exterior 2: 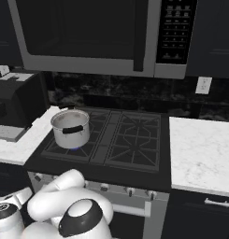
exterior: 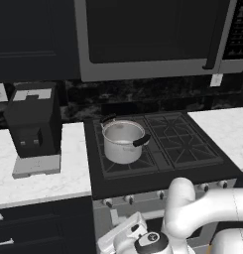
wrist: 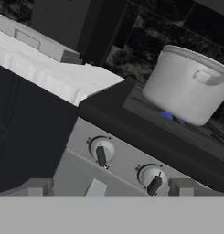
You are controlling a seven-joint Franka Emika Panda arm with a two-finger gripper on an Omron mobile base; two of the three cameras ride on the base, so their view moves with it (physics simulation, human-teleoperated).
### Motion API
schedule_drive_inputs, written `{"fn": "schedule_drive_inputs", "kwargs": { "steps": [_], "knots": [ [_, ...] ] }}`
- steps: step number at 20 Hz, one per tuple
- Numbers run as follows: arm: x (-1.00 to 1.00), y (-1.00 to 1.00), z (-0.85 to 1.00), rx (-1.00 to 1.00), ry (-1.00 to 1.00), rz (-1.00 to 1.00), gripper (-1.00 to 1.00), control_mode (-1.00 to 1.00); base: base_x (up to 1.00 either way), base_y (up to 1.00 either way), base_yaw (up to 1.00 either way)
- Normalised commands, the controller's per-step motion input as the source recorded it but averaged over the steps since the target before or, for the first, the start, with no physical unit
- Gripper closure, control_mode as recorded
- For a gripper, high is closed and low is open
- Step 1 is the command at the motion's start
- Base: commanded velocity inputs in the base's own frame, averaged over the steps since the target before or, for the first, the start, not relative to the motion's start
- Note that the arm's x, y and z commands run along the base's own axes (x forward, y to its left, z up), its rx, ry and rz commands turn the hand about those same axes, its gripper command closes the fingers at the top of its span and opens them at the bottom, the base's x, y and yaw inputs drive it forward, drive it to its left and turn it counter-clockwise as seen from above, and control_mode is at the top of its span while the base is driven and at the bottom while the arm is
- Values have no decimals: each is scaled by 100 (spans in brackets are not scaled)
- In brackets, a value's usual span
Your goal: Turn off the front left burner of the stove.
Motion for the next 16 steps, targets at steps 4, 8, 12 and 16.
{"fn": "schedule_drive_inputs", "kwargs": {
  "steps": [4,8,12,16],
  "knots": [
    [26,0,21,0,-14,0,-100,-100,0,0,0],
    [26,0,39,0,-9,0,-100,-100,0,0,0],
    [27,0,27,0,0,0,-100,-100,0,0,0],
    [3,-4,-1,0,-3,2,-100,-100,0,0,0]
  ]
}}
